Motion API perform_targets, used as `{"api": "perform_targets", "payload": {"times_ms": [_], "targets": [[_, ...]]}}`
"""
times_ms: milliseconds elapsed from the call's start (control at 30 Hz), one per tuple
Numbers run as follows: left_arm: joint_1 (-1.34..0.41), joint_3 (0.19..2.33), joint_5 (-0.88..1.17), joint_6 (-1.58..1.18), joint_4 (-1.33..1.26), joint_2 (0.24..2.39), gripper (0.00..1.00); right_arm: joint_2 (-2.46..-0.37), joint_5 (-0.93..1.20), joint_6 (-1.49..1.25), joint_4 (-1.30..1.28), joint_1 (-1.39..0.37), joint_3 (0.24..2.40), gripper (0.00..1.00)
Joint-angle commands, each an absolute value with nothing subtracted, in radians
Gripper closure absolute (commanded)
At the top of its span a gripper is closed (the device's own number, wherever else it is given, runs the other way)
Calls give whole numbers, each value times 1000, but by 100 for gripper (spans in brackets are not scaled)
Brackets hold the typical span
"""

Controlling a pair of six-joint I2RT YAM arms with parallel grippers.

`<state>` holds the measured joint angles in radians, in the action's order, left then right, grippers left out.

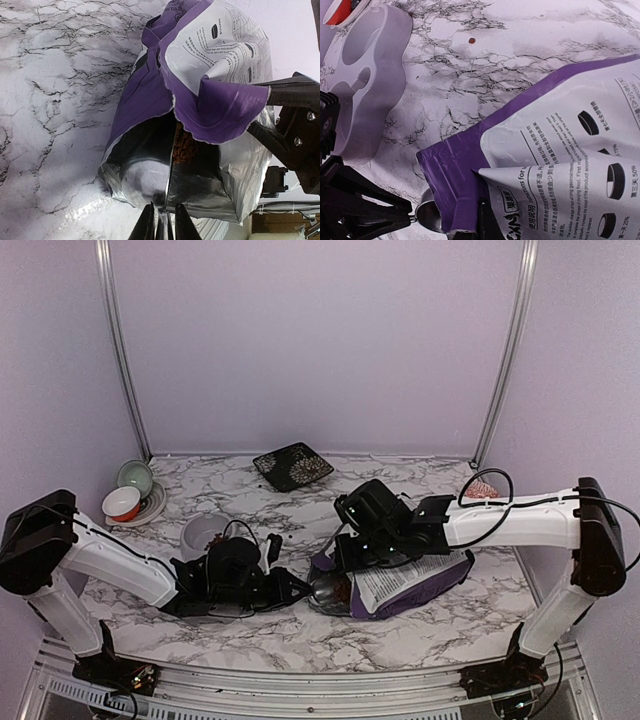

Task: Serve the pet food
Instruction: Collect the pet food from the pet food bag.

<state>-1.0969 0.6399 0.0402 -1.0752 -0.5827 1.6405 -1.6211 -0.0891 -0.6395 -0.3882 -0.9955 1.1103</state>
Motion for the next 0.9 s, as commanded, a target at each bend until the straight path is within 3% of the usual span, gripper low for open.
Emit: {"api": "perform_targets", "payload": {"times_ms": [0, 867], "targets": [[-1094, 603, 17, -1076, -607, 1572, 100, -1591, -93, -652, -411, -1008, 1120, 100], [-1088, 539, 10, -1068, -626, 1424, 100, -1541, -115, -634, -411, -1008, 1136, 100]]}}
